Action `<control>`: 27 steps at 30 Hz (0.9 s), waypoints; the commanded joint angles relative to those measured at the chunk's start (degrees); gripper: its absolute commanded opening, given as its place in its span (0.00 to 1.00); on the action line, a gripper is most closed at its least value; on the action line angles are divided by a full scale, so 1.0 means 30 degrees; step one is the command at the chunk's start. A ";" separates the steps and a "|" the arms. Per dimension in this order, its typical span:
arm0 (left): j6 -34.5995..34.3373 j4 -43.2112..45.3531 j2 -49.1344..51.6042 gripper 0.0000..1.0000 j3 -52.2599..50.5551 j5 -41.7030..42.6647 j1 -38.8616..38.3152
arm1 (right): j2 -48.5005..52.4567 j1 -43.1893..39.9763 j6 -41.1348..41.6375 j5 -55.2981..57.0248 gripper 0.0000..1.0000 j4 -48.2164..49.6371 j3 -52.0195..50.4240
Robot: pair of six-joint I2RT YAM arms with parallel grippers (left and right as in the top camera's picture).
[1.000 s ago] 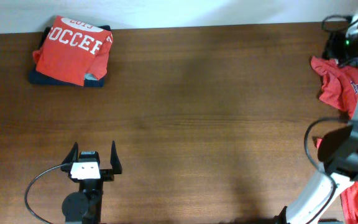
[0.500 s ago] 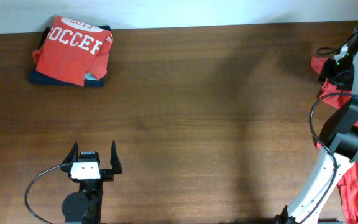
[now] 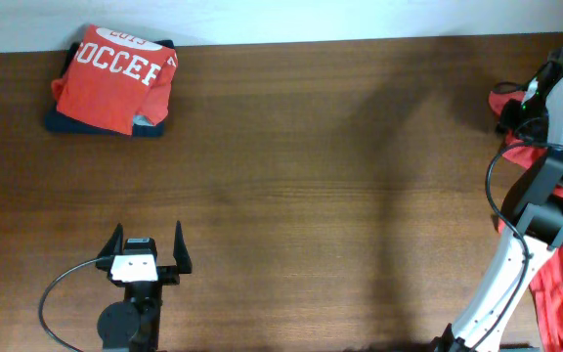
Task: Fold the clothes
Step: 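Reach the right gripper to the crumpled orange t-shirt and grasp it, then drag the t-shirt leftward with the right gripper to spread it flat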
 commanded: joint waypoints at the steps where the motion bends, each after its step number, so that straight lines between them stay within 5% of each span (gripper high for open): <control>1: 0.0306 -0.0073 -0.0117 0.99 -0.0044 -0.0066 -0.0087 | 0.0474 -0.0364 0.0066 0.0372 0.60 0.0532 -0.0685; 7: 0.0306 -0.0073 -0.0117 0.99 -0.0044 -0.0066 -0.0087 | 0.0474 -0.0481 0.0073 -0.0474 0.43 0.1071 -0.2484; 11: 0.0306 -0.0073 -0.0117 0.99 -0.0044 -0.0066 -0.0087 | 0.0474 -0.0364 0.0073 -0.2659 0.11 0.0998 -0.3461; 27: 0.0306 -0.0073 -0.0117 0.99 -0.0044 -0.0066 -0.0087 | 0.0474 0.5814 0.0073 -0.4874 0.10 -0.0313 -0.3774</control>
